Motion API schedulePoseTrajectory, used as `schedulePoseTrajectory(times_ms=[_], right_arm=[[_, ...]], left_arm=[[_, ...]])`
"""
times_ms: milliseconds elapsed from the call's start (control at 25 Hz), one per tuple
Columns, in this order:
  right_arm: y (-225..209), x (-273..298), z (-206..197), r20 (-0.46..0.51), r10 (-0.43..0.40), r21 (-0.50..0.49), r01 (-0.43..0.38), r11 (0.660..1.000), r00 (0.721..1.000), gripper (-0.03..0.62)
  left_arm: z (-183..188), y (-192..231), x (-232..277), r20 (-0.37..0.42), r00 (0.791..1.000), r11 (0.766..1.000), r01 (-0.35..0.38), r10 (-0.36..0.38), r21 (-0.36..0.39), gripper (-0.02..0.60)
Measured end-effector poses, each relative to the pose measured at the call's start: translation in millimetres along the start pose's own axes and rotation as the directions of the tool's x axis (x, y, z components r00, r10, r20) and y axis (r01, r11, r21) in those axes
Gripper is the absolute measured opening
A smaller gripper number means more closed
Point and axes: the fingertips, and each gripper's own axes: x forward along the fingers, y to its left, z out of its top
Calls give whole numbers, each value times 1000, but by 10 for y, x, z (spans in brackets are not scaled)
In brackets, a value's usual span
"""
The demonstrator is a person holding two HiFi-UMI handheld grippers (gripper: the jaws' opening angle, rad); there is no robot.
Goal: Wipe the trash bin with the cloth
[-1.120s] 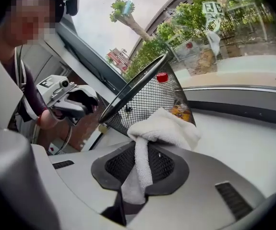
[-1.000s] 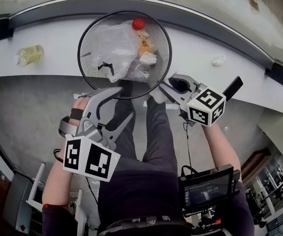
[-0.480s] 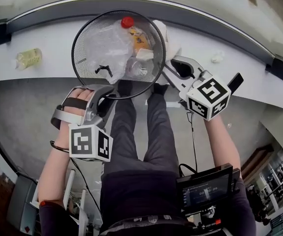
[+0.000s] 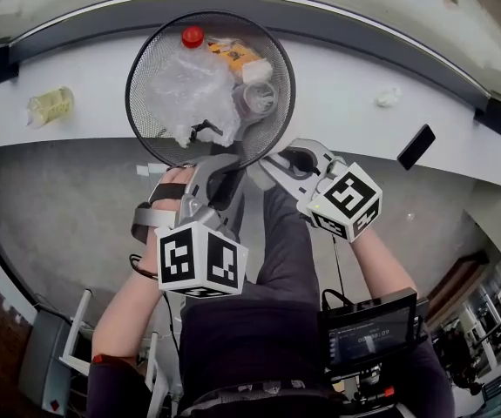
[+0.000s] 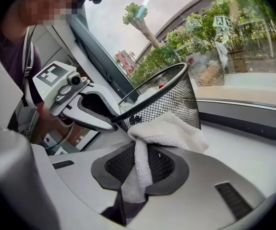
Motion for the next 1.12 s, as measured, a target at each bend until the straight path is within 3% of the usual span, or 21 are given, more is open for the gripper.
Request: schedulePoseTrajectory(times_ms=[160,200,280,320,400,480,520,600,640,720,760,880,1000,1120], right_arm=[[8,8,-30,-11,6,-12,-6,1000,1000,71],[-1,8,-29,-12,4,-11,-4,1000,1000,71],[-20,-23,-37,-30,2,-34,-3,999,1000,71],[-46,-56,-40,-45,1,-55,-3,998,999,71],[-127,-134,-21,-63,-10,-85,5,996,998,71],[-225,-195,43,-57,-39,-83,34,996,998,71],[-284,-215,84,-49,-62,-77,58,995,997,71],[-408,-260,181,-33,-122,-84,119,989,992,71],[-469,-294,246,-16,-152,-95,150,984,988,71],[-610,-382,419,46,-201,-79,204,976,978,71],[-689,-423,511,86,-219,-43,223,974,972,71],[-850,-426,659,161,-241,70,233,970,957,71],[-751,-311,534,137,-226,49,222,974,964,71],[-539,-246,381,129,-178,64,170,983,976,71]], left_arm=[[124,-39,-83,72,996,999,47,-46,-9,48],[171,-51,-180,99,992,997,73,-72,-3,84],[145,-108,-394,94,985,989,141,-144,41,328],[55,-123,-452,56,984,983,163,-168,87,343],[-203,-21,-436,-53,992,965,121,-112,234,342],[-435,167,-331,-136,990,911,36,22,412,342],[-516,230,-267,-159,985,882,20,63,470,342],[-586,264,-152,-174,982,864,22,76,504,340],[-581,259,-118,-167,983,866,21,73,499,299],[-551,229,-81,-146,987,879,12,66,477,106],[-541,197,-65,-144,988,888,16,57,460,51],[-447,68,-18,-133,991,923,22,32,385,44],[-262,11,33,-97,995,971,-7,31,240,38],[-141,60,52,-67,997,993,-37,44,109,38]])
